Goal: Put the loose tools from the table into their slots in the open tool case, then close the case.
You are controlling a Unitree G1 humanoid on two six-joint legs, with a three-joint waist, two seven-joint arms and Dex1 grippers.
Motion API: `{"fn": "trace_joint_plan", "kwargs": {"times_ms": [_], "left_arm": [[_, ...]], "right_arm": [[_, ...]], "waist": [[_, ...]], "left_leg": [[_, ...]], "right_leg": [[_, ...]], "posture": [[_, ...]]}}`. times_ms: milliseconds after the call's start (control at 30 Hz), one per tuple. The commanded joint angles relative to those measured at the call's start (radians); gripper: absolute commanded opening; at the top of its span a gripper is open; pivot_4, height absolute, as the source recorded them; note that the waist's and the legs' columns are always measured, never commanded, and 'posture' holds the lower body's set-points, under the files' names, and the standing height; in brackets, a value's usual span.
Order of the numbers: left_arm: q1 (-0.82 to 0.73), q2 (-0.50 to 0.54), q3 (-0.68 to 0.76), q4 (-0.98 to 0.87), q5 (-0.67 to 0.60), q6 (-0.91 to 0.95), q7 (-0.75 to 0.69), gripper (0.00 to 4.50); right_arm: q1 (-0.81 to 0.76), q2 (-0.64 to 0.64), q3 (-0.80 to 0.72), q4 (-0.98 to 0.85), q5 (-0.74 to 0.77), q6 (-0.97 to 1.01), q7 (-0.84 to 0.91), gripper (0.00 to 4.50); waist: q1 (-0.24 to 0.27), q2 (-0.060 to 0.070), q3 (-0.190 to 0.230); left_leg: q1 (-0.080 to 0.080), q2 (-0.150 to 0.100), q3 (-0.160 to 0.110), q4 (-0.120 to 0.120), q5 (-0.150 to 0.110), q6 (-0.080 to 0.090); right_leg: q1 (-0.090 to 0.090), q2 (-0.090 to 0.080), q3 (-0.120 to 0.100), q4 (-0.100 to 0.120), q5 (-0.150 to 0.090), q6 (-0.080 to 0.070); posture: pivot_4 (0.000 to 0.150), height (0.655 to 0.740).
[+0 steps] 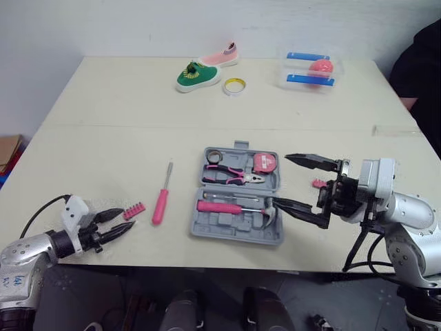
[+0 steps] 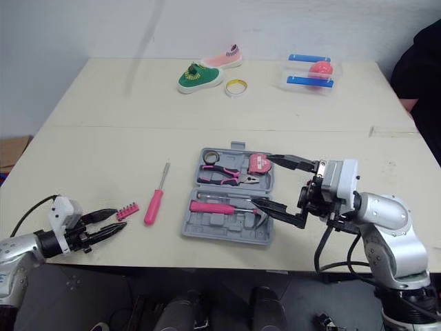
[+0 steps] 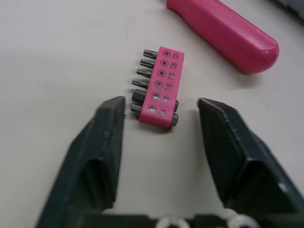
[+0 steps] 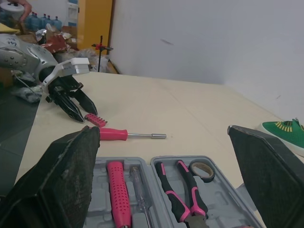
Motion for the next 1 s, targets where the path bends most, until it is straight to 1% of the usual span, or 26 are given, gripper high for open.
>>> {"fn": "trace_joint_plan", "kwargs": {"times_ms": [33,233,400,600,633,767,867,1000], "left_arm": [[-0.023,0.06,0.003,0.065,0.019,-0.036,-0.073,2.38],[-0.134,0.052,-0.078,0.172,0.072,-0.106,-0.118,2.38],[-0.207,0.033,-0.129,0.227,0.091,-0.134,-0.157,2.38],[-0.243,0.035,-0.162,0.26,0.102,-0.154,-0.208,2.38],[-0.243,0.034,-0.163,0.254,0.097,-0.143,-0.211,2.38],[-0.206,0.04,-0.145,0.205,0.072,-0.094,-0.214,2.38],[-0.144,0.022,-0.074,0.14,0.025,-0.04,-0.142,2.38],[-0.103,-0.021,-0.058,0.057,0.011,0.007,-0.057,2.38]], "right_arm": [[-0.037,-0.009,-0.005,-0.014,0.016,0.022,-0.014,4.5],[-0.064,-0.006,0.002,-0.02,0.012,0.055,-0.028,4.5],[-0.065,-0.007,-0.005,-0.028,0.011,0.064,-0.039,4.5],[-0.022,-0.008,-0.025,-0.034,0.012,0.047,-0.023,4.5],[-0.012,-0.008,-0.03,-0.031,0.011,0.039,-0.015,4.5],[0.013,-0.012,-0.042,-0.022,0.009,0.016,0.004,4.5],[0.063,-0.004,-0.067,0.009,0.005,-0.034,0.04,4.5],[0.105,0.015,-0.066,0.07,-0.01,-0.108,0.089,4.5]], "waist": [[0.0,0.0,0.0],[0.007,0.0,0.0],[0.007,0.0,0.0],[0.007,0.0,0.0],[0.006,0.0,0.0],[0.004,0.0,0.0],[0.002,-0.001,0.0],[0.002,-0.001,0.0]], "left_leg": [[-0.001,0.0,0.0,0.0,0.0,0.0],[-0.002,-0.001,-0.001,0.001,0.0,0.0],[-0.002,-0.002,0.001,0.001,0.0,0.0],[-0.002,-0.002,0.003,0.002,0.001,0.001],[-0.002,-0.002,0.003,0.002,0.002,0.004],[-0.001,-0.002,0.005,0.002,0.003,0.005],[-0.001,-0.002,0.005,0.001,0.003,0.006],[0.0,-0.001,0.007,0.002,0.002,0.006]], "right_leg": [[-0.001,0.0,0.0,0.0,0.0,0.0],[-0.001,-0.002,-0.002,-0.001,0.0,0.0],[0.0,-0.003,-0.004,-0.001,0.0,0.0],[0.0,-0.002,-0.007,0.0,0.001,0.001],[0.0,-0.002,-0.007,0.0,0.001,0.001],[0.0,-0.002,-0.008,0.0,0.001,0.002],[0.0,-0.002,-0.008,-0.001,0.001,0.002],[0.0,-0.002,-0.006,-0.001,0.001,0.002]], "posture": [[0.15,0.74],[0.15,0.74],[0.15,0.74],[0.15,0.74],[0.15,0.74],[0.15,0.74],[0.15,0.74],[0.15,0.74]]}}
